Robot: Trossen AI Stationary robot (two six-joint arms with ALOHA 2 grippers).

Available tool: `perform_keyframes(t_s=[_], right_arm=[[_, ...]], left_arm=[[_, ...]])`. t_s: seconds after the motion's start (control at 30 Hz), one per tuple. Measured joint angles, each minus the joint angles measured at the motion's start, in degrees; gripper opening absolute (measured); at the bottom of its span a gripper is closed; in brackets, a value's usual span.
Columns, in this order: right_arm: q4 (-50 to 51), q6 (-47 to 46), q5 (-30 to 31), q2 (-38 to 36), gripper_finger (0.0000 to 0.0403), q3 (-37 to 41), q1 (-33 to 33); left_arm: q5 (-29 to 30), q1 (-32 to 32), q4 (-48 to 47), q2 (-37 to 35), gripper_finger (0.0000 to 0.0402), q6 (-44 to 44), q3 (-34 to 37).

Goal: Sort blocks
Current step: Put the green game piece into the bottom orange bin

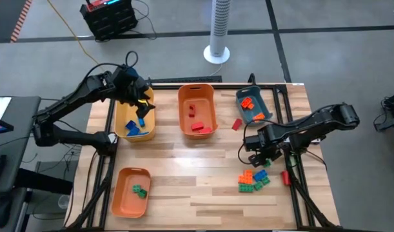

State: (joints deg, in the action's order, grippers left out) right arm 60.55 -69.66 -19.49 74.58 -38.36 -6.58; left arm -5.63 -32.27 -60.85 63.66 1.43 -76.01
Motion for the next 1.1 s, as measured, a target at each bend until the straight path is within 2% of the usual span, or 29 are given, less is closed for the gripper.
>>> perform_keyframes(t_s=[0.37, 0.5, 0.77, 0.9, 1.1], right_arm=[[-12.0, 0.0, -0.3, 0.1, 0.0226, 7.0, 0.3], [-11.2, 0.2, 1.7, 0.2, 0.0222, 7.4, 0.4], [-10.1, 1.1, 0.3, 0.0, 0.0188, 7.4, 0.3], [-9.1, 2.0, -0.7, -0.1, 0.0196, 7.3, 0.1], [-8.6, 9.5, -1.3, -0.1, 0.0224, 7.3, -1.1]], left_arm=[[0.1, 0.0, -0.7, 0.0, 0.0251, 1.3, 0.0], [0.1, 0.0, -1.6, 0.0, 0.0251, 1.4, 0.0], [0.1, 0.0, -1.6, 0.0, 0.0251, 1.4, 0.0], [0.1, 0.0, -1.6, 0.0, 0.0251, 1.4, 0.0], [-0.2, 0.0, -1.6, 0.0, 0.0251, 1.4, 0.0]])
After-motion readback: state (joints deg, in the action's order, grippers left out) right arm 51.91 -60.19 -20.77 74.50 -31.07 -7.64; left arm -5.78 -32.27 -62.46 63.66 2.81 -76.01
